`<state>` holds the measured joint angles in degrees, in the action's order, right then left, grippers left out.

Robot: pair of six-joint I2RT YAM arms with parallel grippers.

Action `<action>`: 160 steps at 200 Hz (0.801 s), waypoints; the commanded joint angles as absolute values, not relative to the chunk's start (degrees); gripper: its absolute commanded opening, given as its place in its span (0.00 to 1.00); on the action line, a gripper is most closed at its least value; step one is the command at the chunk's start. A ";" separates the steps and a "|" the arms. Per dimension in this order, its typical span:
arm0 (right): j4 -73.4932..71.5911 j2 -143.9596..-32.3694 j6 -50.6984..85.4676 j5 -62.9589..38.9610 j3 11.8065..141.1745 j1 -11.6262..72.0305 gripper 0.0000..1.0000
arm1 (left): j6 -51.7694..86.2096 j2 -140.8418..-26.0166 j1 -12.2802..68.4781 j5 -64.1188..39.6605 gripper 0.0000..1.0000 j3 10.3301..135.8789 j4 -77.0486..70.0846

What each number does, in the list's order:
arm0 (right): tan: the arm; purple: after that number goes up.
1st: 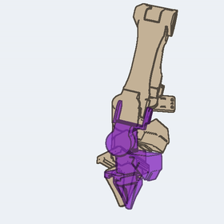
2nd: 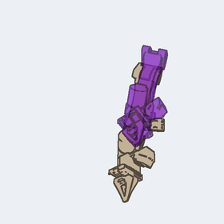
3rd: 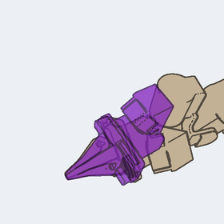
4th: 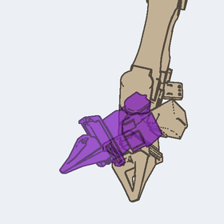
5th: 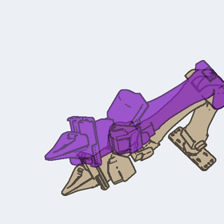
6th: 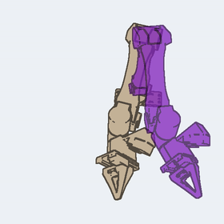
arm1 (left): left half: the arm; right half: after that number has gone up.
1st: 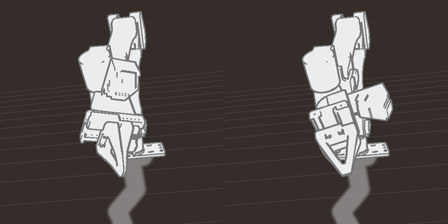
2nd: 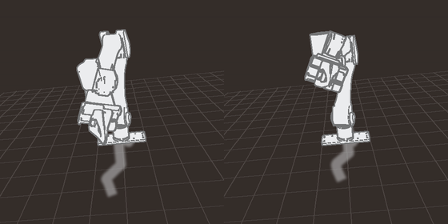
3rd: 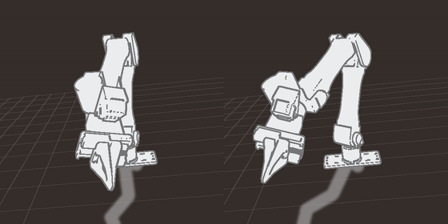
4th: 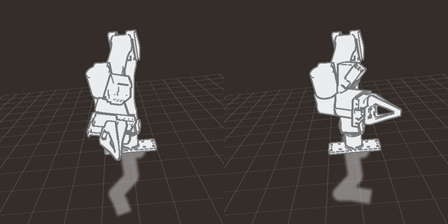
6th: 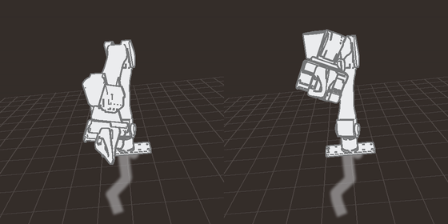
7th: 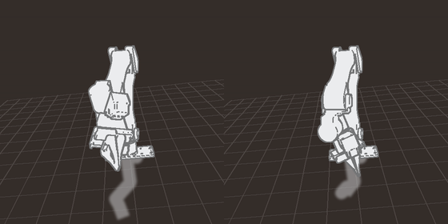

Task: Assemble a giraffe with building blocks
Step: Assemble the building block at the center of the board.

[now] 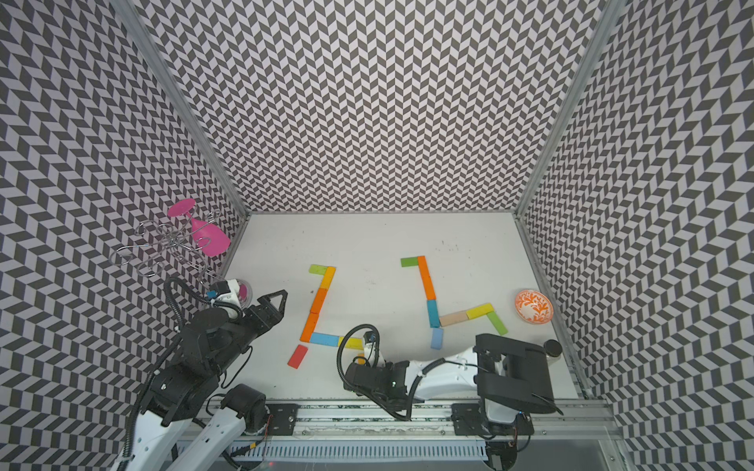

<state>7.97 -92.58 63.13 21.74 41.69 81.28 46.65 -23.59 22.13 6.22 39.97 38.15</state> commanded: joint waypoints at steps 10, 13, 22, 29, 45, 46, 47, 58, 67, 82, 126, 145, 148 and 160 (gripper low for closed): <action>10.52 -94.72 63.55 22.24 42.78 81.65 0.43 | 46.14 -22.85 22.59 8.53 0.89 40.31 37.62; 10.54 -94.79 63.54 22.24 42.80 81.65 0.42 | 46.14 -22.71 22.59 8.59 0.89 40.35 37.66; 10.80 -94.83 63.78 22.24 42.80 81.65 0.38 | 46.06 -22.72 22.58 8.77 0.89 40.48 37.73; 10.97 -94.79 64.02 22.36 42.67 81.65 0.35 | 45.97 -22.60 22.63 8.86 0.89 40.57 37.75; 11.34 -94.83 64.44 22.68 42.45 81.56 0.31 | 45.80 -22.52 22.74 9.21 0.89 40.64 37.88; 11.34 -94.83 64.39 22.68 42.45 81.56 0.30 | 45.79 -22.56 22.75 9.22 0.89 40.62 37.88; 11.34 -94.83 64.40 22.68 42.45 81.56 0.30 | 45.79 -22.57 22.76 9.27 0.89 40.61 37.88; 11.57 -95.09 64.47 22.67 42.61 81.52 0.29 | 45.70 -22.47 22.76 9.42 0.89 40.62 37.88; 11.93 -95.26 64.42 22.76 42.80 81.47 0.29 | 45.70 -22.47 22.84 9.43 0.89 40.53 37.88; 12.02 -95.45 64.52 22.85 42.98 81.39 0.29 | 45.70 -22.44 22.85 9.50 0.89 40.52 37.88; 12.31 -95.76 65.30 23.29 42.98 80.77 0.29 | 45.01 -22.55 23.20 10.71 0.89 41.12 37.97; 12.89 -95.98 65.74 23.64 43.31 80.64 0.30 | 44.50 -22.56 23.29 11.68 0.89 41.57 38.30; 12.92 -95.91 65.79 23.71 43.29 80.60 0.30 | 44.48 -22.57 23.33 11.77 0.89 41.77 38.30; 12.96 -95.67 66.13 24.06 43.09 80.51 0.30 | 44.23 -22.58 23.44 12.12 0.89 42.01 38.48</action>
